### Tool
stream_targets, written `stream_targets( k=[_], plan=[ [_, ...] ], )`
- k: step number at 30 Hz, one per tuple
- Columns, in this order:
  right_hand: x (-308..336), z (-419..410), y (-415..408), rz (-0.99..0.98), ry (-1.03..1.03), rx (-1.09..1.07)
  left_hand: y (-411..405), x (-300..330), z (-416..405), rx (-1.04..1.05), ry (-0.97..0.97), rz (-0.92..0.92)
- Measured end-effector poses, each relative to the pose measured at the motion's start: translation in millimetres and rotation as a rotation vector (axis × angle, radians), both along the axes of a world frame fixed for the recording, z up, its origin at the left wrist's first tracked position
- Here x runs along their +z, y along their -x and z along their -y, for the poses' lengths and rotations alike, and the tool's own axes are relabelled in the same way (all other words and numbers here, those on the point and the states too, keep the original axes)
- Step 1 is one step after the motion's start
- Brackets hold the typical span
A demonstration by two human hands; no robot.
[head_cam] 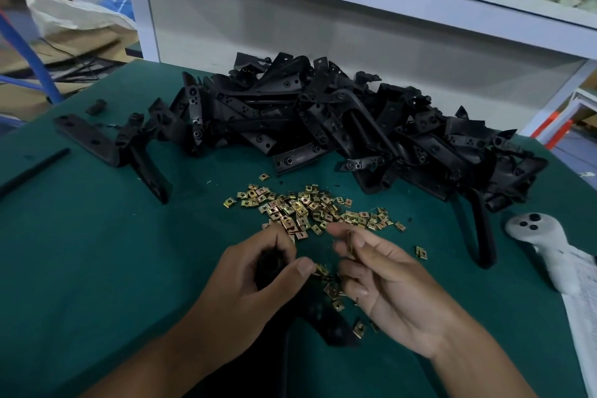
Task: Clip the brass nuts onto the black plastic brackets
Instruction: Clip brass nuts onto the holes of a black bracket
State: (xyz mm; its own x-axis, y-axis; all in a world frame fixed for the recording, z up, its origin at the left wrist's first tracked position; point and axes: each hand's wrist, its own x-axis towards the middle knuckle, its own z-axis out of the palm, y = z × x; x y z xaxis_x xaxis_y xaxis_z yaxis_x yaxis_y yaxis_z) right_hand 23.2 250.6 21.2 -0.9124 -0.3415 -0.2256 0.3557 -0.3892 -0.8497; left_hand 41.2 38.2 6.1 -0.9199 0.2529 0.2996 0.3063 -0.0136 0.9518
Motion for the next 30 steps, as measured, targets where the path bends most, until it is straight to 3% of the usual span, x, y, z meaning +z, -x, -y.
stream_targets(
  k=[8, 17, 22, 30],
  plan=[
    [3.4, 20.3, -14.4, -0.247, -0.357, -0.075, -0.4, -1.4, -1.2, 0.068, 0.166, -0.009],
    [1.4, 30.0, -22.6, -0.408, -0.505, -0.186, -0.6, -2.1, -3.3, 0.118, 0.159, -0.035],
    [9.5, 20.4, -16.9, -0.345, -0.554, -0.358, 1.1, -5.0, -1.4, 0.154, 0.145, -0.034],
    [5.5, 32.8, -25.0, -0.228, -0.437, 0.037, 0.4, -7.6, -1.3, 0.04, -0.089, 0.05]
  ],
)
